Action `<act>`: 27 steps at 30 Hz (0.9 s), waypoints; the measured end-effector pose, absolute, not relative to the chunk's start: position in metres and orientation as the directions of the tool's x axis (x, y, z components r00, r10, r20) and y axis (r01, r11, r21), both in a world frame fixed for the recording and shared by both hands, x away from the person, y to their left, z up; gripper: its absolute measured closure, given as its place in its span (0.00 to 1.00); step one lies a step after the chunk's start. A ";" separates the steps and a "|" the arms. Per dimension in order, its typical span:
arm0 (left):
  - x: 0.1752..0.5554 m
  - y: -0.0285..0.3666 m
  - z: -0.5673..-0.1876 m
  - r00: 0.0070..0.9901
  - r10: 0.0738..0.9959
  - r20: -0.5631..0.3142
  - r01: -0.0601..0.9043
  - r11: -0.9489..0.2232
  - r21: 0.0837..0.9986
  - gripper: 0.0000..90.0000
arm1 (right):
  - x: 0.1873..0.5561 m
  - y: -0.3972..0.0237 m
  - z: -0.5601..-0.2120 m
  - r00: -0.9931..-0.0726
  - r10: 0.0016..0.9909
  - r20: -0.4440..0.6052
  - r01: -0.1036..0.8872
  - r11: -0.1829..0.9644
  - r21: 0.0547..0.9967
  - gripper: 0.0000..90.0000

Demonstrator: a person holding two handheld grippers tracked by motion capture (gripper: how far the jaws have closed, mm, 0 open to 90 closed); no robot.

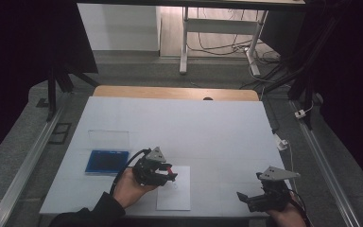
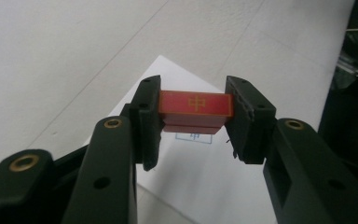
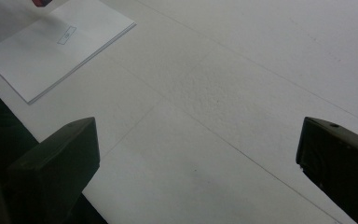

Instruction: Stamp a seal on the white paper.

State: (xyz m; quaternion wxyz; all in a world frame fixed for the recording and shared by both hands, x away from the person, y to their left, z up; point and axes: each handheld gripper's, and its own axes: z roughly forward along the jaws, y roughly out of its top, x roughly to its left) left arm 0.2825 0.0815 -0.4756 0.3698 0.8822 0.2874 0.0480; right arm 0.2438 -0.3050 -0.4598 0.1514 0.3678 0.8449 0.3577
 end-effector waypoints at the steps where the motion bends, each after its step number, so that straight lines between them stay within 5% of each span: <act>1: 0.282 0.082 -0.475 0.829 0.546 -0.121 0.471 -0.563 0.679 0.65 | 0.244 -0.305 -0.460 -0.684 0.730 0.007 0.513 0.473 0.716 0.00; 27: 0.281 0.131 -0.465 0.751 0.655 -0.090 0.534 -0.521 0.666 0.64 | 0.244 -0.306 -0.459 -0.681 0.732 0.007 0.513 0.470 0.718 0.00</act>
